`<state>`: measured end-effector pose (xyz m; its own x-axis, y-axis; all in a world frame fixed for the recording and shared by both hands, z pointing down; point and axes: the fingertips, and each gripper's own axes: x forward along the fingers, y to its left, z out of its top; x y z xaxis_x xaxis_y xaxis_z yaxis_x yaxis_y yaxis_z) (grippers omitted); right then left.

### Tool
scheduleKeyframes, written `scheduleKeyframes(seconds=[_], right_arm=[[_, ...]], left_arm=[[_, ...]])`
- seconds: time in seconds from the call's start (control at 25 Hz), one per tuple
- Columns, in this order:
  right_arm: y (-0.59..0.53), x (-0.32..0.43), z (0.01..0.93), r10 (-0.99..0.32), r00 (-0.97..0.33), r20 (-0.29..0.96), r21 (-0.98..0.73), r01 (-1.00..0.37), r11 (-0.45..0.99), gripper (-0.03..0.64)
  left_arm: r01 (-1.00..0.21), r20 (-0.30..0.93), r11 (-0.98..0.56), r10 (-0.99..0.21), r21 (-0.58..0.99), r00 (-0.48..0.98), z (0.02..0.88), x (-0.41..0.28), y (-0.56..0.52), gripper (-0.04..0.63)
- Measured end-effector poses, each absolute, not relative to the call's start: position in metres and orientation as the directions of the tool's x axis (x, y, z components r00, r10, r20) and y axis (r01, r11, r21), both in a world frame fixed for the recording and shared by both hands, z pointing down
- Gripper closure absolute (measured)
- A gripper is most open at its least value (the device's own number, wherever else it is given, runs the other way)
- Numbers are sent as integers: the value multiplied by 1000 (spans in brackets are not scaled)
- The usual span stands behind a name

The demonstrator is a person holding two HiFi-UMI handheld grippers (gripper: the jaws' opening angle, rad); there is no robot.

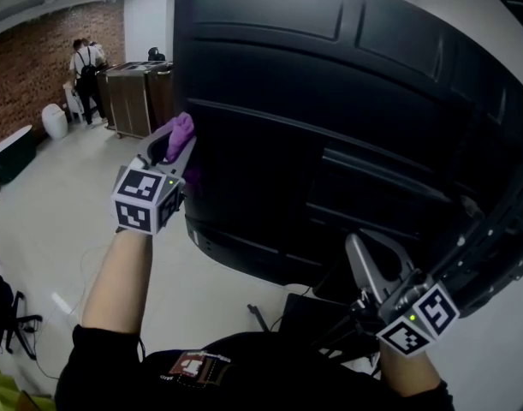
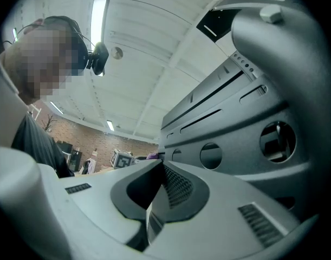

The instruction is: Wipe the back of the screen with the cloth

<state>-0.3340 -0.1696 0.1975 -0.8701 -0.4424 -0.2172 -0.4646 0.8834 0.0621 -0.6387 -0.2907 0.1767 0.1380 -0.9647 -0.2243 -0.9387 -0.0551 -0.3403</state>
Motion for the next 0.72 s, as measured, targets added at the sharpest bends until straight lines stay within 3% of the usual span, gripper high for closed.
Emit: scheduleKeyframes(seconds=[0.72], right_arm=[[-157, -325, 202, -448, -866, -222, 42, -467, 883, 612]], left_arm=[[-807, -205, -361, -844, -467, 496, 171, -427, -282, 486]])
